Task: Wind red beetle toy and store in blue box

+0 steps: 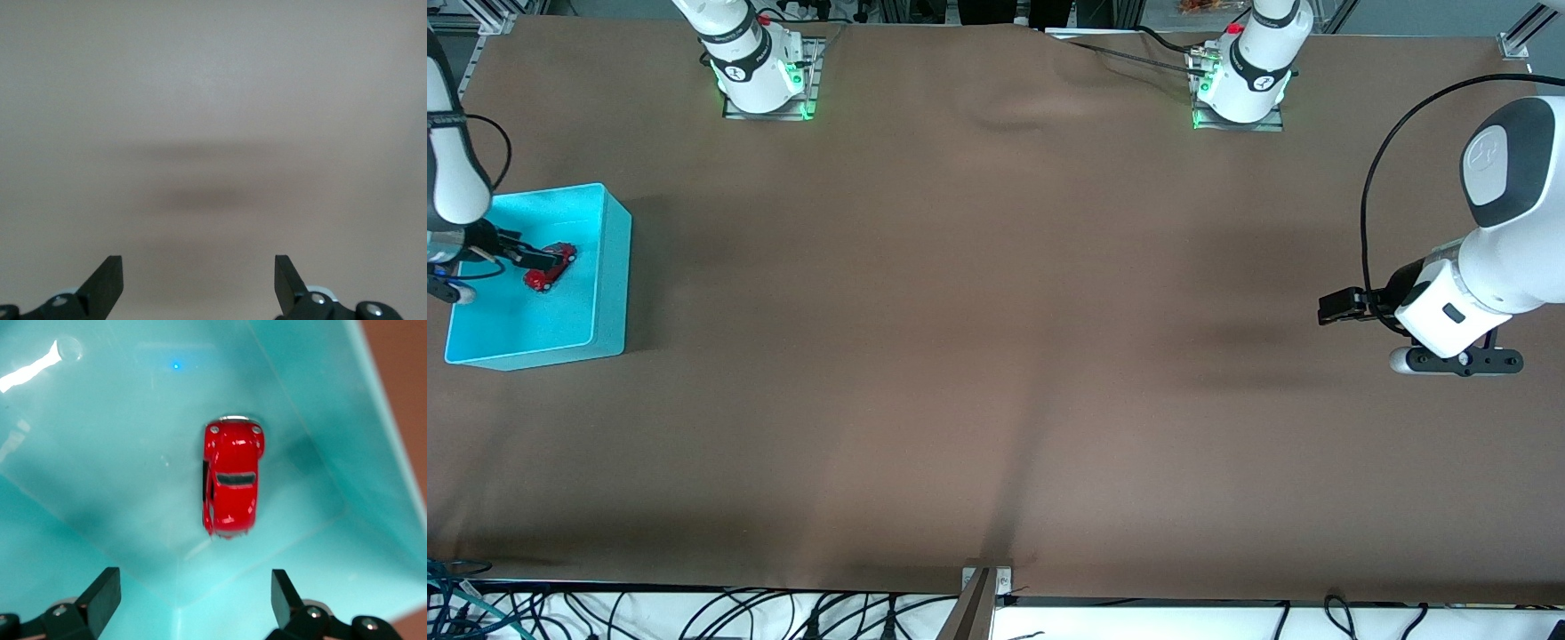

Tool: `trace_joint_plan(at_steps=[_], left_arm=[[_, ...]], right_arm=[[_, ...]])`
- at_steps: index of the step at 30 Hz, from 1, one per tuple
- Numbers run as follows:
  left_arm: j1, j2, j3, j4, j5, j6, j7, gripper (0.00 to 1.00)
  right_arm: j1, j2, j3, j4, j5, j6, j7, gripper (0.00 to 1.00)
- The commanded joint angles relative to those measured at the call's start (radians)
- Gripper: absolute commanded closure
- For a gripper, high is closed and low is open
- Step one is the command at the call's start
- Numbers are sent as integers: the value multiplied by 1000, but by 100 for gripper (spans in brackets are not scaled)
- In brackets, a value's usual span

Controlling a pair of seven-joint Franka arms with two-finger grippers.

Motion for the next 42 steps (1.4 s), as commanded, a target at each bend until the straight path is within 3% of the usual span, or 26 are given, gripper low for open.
trace_joint_plan(at_steps=[1,9,18,25,29,33,36,38,42], left_arm=[[-2,-3,3,8,-16,-17,16,0],[-2,-3,3,9,-16,-17,16,0],[0,-3,5,9,-16,-17,17,0],[4,-5,5,11,-15,-17,19,0],[0,-3,3,9,-15,-17,16,0],[-2,-3,5,8,-15,-17,17,0],[3,-5,3,9,-15,-17,17,0],[4,-5,3,9,-15,-17,17,0],[4,-5,5,11,-15,-17,17,0]], right_arm=[[-17,-72,54,22,14,-64,3,0],[-17,-130,109,75,14,-163,8,0],[3,-249,123,75,71,-207,8,0],[90,-312,103,72,97,-212,10,0],[188,-343,22,76,94,-209,8,0],[372,-354,-140,81,95,-209,10,0],[486,-354,-229,82,95,-209,22,0],[536,-354,-263,84,97,-207,45,0],[587,-352,-269,87,100,-195,85,0]])
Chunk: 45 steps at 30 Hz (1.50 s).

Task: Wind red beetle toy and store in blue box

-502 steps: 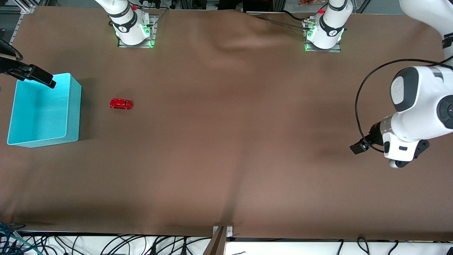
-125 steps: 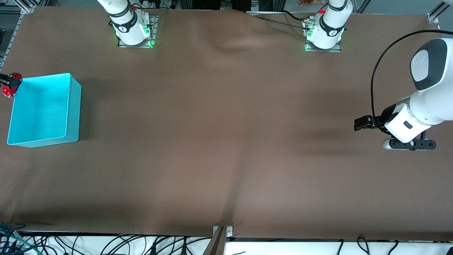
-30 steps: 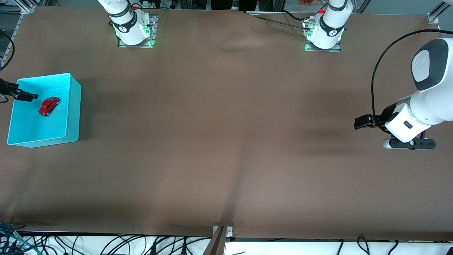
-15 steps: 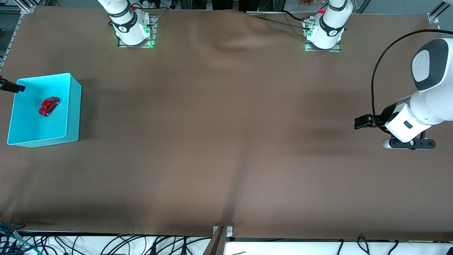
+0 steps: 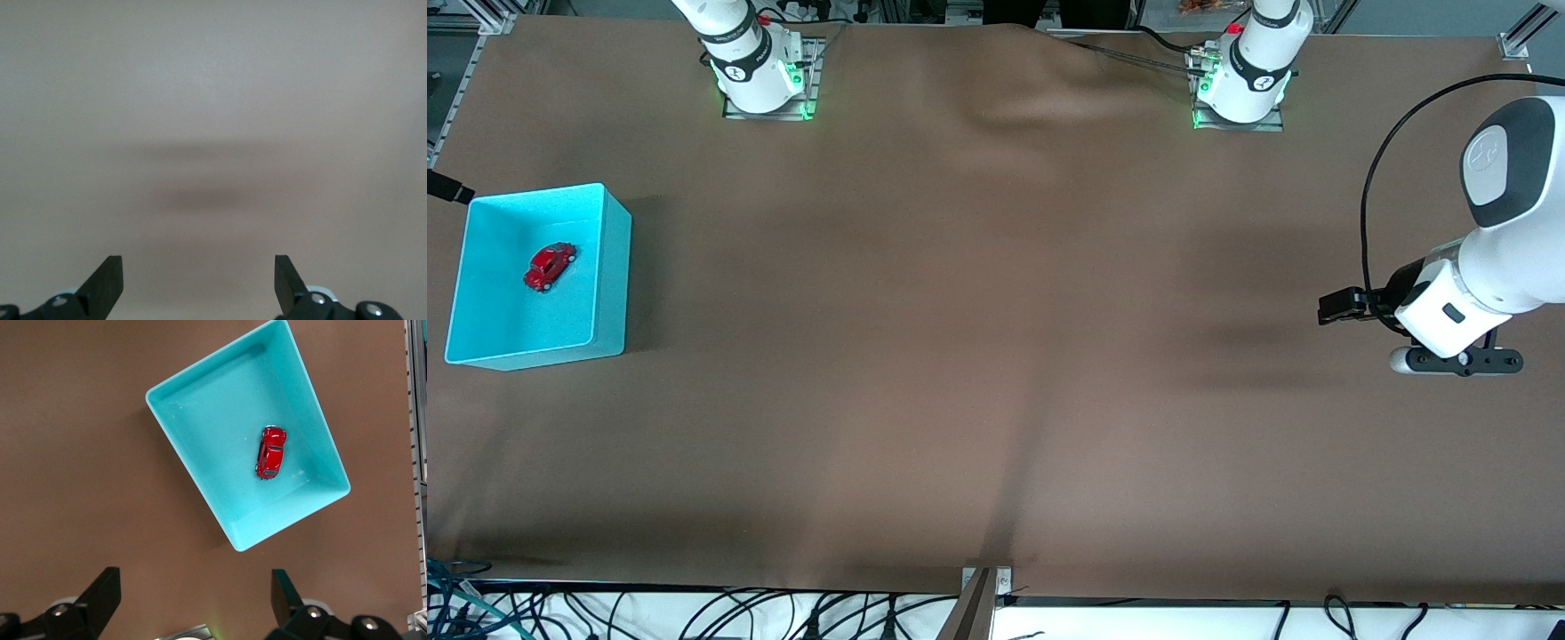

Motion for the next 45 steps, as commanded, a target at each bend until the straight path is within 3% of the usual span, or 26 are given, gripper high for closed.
trace_joint_plan(at_steps=[1,14,30,45], left_arm=[[3,-5,4,11,-15,-16,17,0],[5,-6,4,12,-16,-16,14,0],[5,-8,5,14,-18,-16,14,0],[5,-6,4,12,-18,-16,14,0]], right_arm=[[94,-1,-38,9,20,4,59,0],[188,25,-26,48,83,1,124,0],[189,27,-29,48,83,-39,104,0],[185,30,-35,58,84,-53,-109,0]])
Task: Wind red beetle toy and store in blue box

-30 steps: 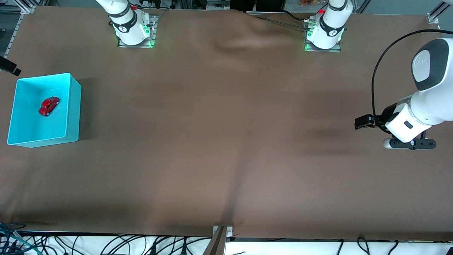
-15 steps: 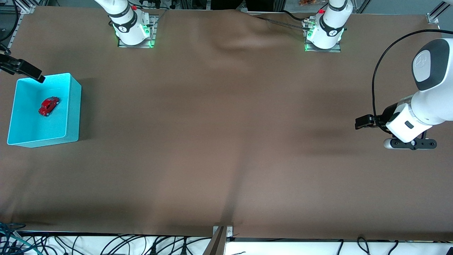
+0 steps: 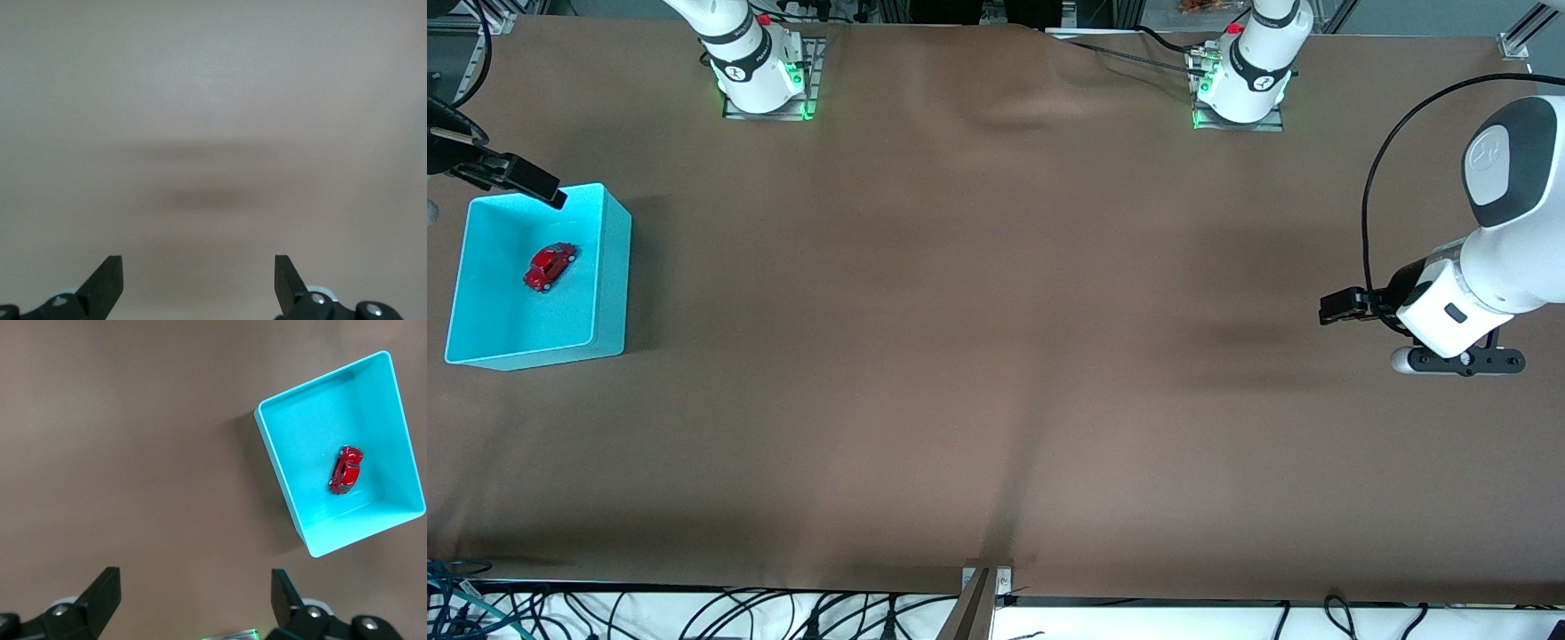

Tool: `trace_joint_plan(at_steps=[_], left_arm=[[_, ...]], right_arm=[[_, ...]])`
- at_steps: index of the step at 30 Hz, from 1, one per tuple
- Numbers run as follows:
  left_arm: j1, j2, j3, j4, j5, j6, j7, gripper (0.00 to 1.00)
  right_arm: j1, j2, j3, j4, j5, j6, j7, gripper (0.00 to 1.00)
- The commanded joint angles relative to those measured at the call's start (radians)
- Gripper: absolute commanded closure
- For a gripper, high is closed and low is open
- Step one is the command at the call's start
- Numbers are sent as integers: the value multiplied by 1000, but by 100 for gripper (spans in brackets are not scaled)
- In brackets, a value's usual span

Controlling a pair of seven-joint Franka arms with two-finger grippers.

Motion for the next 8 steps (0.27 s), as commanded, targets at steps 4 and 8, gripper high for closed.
trace_joint_plan(at_steps=[4,8], left_arm=[[1,-6,2,12,-18,-17,14,0],[1,-6,2,12,-18,-17,14,0]], right_arm=[[1,9,-10,35,18,-45,-54,0],[1,9,-9,34,18,-46,-55,0]])
